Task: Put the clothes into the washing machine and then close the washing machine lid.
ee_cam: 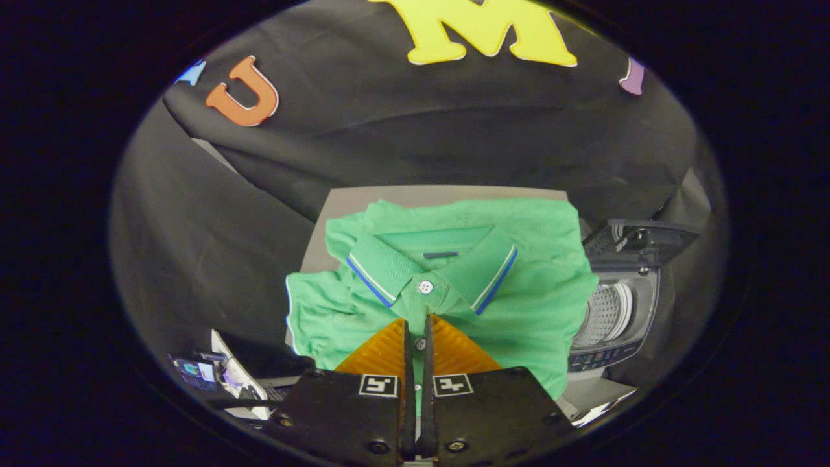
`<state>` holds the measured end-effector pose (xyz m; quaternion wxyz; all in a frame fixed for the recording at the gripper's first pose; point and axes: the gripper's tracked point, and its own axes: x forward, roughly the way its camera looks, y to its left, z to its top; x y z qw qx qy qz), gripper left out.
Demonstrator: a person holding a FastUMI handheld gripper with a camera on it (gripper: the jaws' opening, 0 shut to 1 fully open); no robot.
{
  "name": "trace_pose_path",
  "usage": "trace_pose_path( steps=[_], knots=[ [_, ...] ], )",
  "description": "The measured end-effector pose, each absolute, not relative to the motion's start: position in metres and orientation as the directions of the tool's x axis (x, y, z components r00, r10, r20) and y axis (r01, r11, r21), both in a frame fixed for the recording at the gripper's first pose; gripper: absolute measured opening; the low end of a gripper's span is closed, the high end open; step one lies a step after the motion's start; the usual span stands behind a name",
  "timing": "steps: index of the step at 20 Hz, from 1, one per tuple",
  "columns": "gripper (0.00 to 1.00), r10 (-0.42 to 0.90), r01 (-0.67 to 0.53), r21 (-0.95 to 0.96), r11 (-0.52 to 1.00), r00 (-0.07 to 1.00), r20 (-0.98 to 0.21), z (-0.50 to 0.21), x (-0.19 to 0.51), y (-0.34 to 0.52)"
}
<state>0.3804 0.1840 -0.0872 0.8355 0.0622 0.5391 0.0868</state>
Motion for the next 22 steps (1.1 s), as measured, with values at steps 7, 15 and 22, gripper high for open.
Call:
trace_pose_path(
  steps=[7,15,22],
  knots=[
    [0.07,0.201,-0.022,0.221,0.975,0.512,-0.835,-0.048,0.361,0.148],
    [0.07,0.169,0.045,0.236,0.971,0.570,-0.804,-0.022,0.331,0.090],
    [0.07,0.170,0.070,0.269,0.961,0.616,-0.769,-0.006,0.327,0.026]
  ],
)
